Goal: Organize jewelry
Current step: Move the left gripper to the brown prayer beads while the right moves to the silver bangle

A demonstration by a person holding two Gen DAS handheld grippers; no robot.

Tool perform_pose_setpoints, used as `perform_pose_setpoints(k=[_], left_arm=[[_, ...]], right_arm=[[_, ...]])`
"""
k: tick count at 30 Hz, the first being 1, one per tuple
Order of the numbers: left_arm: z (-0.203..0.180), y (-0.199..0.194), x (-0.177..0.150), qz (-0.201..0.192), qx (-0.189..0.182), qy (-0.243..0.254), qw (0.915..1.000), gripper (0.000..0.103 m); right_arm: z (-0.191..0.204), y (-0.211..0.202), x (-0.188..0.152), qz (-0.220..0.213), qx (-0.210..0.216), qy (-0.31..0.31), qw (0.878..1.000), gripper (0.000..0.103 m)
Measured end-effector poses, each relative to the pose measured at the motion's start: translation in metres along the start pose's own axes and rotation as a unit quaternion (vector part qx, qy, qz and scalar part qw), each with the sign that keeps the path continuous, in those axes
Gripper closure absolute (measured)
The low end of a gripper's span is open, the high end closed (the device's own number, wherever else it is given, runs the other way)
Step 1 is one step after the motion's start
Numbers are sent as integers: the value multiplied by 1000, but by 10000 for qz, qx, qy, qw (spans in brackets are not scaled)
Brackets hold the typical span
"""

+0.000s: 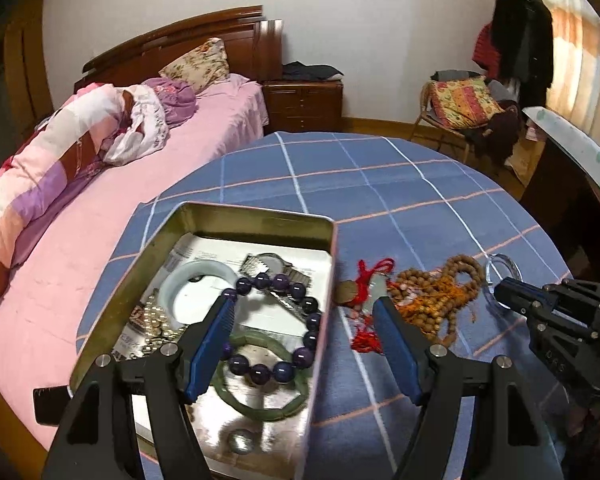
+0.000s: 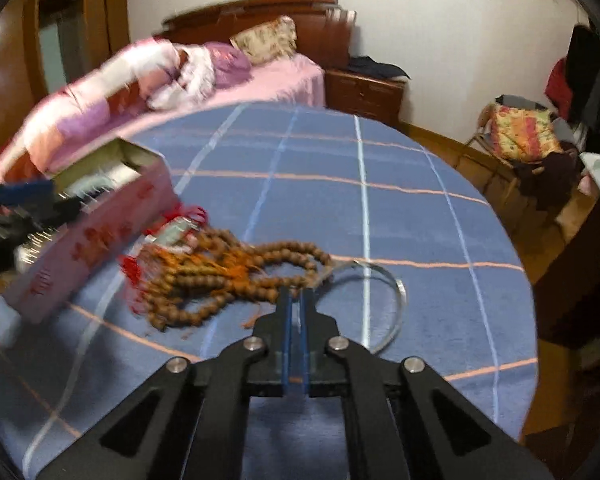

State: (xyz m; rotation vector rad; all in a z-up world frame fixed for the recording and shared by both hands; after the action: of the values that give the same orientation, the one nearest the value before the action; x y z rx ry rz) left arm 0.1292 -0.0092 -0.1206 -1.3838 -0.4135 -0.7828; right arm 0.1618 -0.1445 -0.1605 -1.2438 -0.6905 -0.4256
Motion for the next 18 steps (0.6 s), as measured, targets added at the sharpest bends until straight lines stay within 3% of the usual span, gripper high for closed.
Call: perform_pose_setpoints(k=[3,6,11,13,14,15,17,18], left_arm=[[-11,1,1,1,-83,126,9999,31],[-18,3,4,-11,-116,230,9997,31],[-33,9,11,-1,-177,410,9990,31],[-42,12,14,-13,-278,497,9984,31],[-46,13,15,-8,-313,538,9981,31],[-49,14,16,2,-330,577,9978,31],[-53,18,18,40,-311,618,9976,31],[-54,21,20,67,-291,618,9976,31]], right_arm=[[-4,3,-1,-62,-424,-166,9989,97],[-15,9,3,6,-588,25,9983,97],[-25,17,-3,311,-319,205,9988,97],[-24,10,-3,212,-315,200,9991,93],[-25,7,-3,150,-338,216,9991,74],[-24,4,-3,97,-315,236,9992,43],[-25,-3,1,-84,-345,238,9991,19],[-25,-4,2,-112,-361,219,9990,17]])
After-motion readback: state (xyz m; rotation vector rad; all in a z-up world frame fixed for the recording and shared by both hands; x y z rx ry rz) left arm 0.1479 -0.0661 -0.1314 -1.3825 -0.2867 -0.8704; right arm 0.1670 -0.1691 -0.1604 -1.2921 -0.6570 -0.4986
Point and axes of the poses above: each gripper's, at about its wrist camera, not at the fingertips, and y roughly the way its jaws point, z to its left, x to its top, the point moved 10 cm from there along y, roughly the way its jaws point, and after that the axes turned 14 degrees about y, right-handed, at the moved point
